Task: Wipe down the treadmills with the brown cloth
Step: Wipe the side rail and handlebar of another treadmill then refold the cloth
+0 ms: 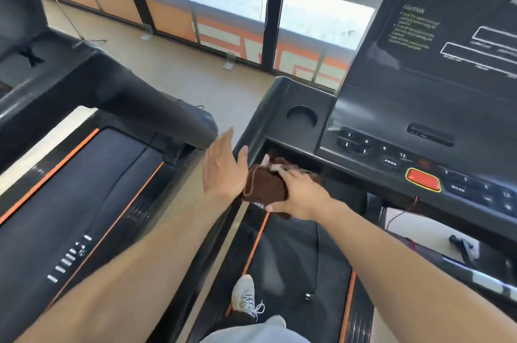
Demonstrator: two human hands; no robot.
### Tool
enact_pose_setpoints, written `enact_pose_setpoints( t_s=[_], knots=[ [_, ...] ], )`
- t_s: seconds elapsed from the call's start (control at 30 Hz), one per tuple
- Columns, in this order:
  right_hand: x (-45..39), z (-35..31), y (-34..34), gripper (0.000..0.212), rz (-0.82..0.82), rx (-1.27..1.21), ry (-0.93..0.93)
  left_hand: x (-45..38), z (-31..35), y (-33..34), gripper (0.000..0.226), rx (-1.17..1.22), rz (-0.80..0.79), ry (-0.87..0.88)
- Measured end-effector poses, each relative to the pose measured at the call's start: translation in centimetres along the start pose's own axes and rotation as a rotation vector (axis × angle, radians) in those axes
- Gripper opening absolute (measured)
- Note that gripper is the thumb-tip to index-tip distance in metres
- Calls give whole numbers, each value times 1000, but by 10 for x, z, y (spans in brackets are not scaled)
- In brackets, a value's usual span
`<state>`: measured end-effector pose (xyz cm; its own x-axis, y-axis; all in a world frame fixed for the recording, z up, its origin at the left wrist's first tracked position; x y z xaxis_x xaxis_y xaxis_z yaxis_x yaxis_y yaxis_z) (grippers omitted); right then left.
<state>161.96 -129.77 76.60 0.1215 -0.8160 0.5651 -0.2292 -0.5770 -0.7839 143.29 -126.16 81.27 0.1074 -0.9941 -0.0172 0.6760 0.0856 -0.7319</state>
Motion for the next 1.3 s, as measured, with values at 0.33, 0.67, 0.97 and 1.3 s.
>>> enact_pose_setpoints(
  t_s=[0.33,0.67,0.97,1.3],
  knots=[
    [-57,-30,12,46,-307,-248,51,-26,-20,40,65,-199,-193,-108],
    [-45,-42,7,35,114,84,42,-23,-10,34,51,-276,-135,-87],
    [-5,-35,13,40,631,375,-152,-19,-2,31,59,-398,-43,-42],
    [-1,51,13,88,-239,124,9,-24,-7,31,58,-381,-37,-73]
  ],
)
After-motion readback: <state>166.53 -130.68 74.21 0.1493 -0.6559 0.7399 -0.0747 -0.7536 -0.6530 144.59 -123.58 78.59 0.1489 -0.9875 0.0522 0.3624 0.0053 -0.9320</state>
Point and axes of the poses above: each hand's wrist, its own x-axis away from the middle knuckle, its own y-axis out of the palm, z = x × y, the point moved 9 cm from there along -x, towards the middle knuckle, and after that the axes turned 6 degrees about y, right-handed, at the moved point
